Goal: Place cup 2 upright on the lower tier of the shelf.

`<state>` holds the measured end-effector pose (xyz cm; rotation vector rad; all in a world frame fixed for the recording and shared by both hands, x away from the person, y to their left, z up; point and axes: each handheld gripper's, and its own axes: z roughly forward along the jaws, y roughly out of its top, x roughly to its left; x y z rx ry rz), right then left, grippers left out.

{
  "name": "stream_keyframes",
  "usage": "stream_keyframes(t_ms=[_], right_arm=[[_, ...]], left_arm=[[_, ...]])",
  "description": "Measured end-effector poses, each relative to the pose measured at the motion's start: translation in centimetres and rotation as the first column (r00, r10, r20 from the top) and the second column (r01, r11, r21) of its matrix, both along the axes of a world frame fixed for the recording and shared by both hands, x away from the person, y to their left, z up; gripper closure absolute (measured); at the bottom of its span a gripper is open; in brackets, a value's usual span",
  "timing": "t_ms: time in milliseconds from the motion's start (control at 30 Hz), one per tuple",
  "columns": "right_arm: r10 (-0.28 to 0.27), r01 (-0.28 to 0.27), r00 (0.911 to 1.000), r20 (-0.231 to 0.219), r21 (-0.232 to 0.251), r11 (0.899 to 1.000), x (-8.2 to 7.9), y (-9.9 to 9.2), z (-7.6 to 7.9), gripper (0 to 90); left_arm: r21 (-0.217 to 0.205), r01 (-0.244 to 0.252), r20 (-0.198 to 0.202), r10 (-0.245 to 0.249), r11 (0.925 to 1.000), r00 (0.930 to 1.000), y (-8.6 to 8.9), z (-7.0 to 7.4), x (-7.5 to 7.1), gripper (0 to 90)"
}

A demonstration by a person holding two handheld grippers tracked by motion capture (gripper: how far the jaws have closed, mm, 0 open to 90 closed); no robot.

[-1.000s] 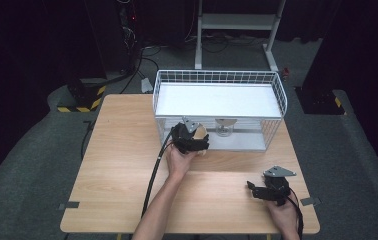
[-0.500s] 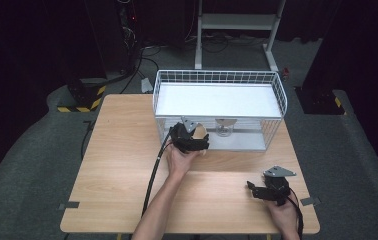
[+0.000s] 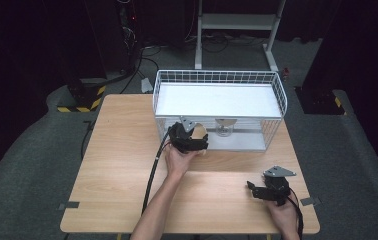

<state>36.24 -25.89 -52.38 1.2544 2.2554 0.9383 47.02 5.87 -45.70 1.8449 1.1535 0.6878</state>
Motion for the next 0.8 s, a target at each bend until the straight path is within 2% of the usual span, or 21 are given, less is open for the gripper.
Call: stream_keyframes(t_ms=[233,800], right_arm=[[0.000,0.000,1.0000,0.000,0.000,1.000,0.0,0.0,0.0,22.1],[0.000,0.000,1.0000,0.001,0.001,1.000,0.0,0.0,0.0,22.1]], left_arm=[[-0.023,0.000,0.003,0.000,0.9997,1.0000,0.3,0.4,-0.4,3.1],[-0.047,0.022,0.005,-0.021,0.9987,0.9998,1.6,1.2,-1.8,5.4]])
